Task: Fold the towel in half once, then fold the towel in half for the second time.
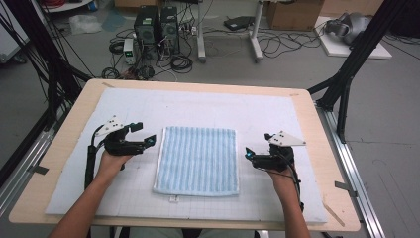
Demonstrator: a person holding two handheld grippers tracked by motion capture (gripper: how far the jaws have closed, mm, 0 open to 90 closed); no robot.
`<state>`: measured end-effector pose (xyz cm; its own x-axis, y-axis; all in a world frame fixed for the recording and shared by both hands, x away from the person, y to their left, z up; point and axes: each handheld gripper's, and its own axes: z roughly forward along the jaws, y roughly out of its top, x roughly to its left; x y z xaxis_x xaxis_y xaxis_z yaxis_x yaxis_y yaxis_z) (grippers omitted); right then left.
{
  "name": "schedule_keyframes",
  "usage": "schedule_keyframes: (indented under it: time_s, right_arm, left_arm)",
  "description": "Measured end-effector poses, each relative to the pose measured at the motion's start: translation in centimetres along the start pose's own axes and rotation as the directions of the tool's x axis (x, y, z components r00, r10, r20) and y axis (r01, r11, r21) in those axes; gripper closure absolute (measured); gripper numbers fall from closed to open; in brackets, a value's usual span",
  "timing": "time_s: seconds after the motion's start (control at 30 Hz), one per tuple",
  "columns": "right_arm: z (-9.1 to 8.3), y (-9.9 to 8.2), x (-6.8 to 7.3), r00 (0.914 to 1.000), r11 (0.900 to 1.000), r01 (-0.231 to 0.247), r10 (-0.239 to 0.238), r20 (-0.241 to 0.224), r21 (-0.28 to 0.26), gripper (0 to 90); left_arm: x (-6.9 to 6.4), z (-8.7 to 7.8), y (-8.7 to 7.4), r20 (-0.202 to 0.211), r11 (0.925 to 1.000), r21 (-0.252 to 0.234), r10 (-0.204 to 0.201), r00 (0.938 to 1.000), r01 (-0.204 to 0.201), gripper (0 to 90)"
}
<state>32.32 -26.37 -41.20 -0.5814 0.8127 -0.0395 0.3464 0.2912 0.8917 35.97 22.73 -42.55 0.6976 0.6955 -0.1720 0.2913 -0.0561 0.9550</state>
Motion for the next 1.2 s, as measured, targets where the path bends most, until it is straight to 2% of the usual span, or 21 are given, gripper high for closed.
schedule_keyframes:
  time_s: [0.13,0.43,0.57,0.73,0.97,1.07,1.2]
  right_arm:
    - [0.1,-0.1,-0.1,0.9996,0.9996,-0.026,0.026,-0.007,-0.005,11.3]
    - [0.1,-0.2,-0.1,0.9999,0.9999,-0.013,0.013,-0.006,0.005,11.3]
    - [0.3,-0.3,-0.4,0.9993,0.9991,-0.036,0.036,-0.012,0.023,11.3]
    - [0.4,-0.3,-0.2,0.9999,0.9996,-0.016,0.016,-0.003,0.024,11.3]
    - [0.6,-0.3,0.0,0.9998,0.9995,-0.009,0.01,-0.019,0.032,11.3]
    - [0.5,-0.3,0.0,0.9995,0.9994,-0.02,0.021,-0.026,0.028,11.3]
    - [0.4,-0.3,0.0,0.9992,0.9992,-0.025,0.026,-0.031,0.031,11.3]
  left_arm:
    - [0.0,-0.1,0.0,0.001,1.0,0.004,0.002,1.0,-0.002,17.6]
    - [0.1,0.1,-0.1,-0.01,0.9999,0.0,-0.015,0.9998,0.015,16.3]
    - [0.2,0.2,-0.2,-0.001,0.9996,0.01,-0.026,0.9997,0.026,16.3]
    - [0.3,0.2,-0.2,-0.002,0.9992,0.009,-0.039,0.9993,0.039,16.3]
    - [0.3,0.6,0.0,-0.032,0.9988,0.044,-0.021,0.9993,0.022,16.3]
    - [0.6,0.8,0.5,-0.069,0.997,0.065,-0.036,0.997,0.041,16.4]
    - [1.2,1.3,0.9,-0.073,0.9959,0.071,-0.052,0.996,0.057,18.3]
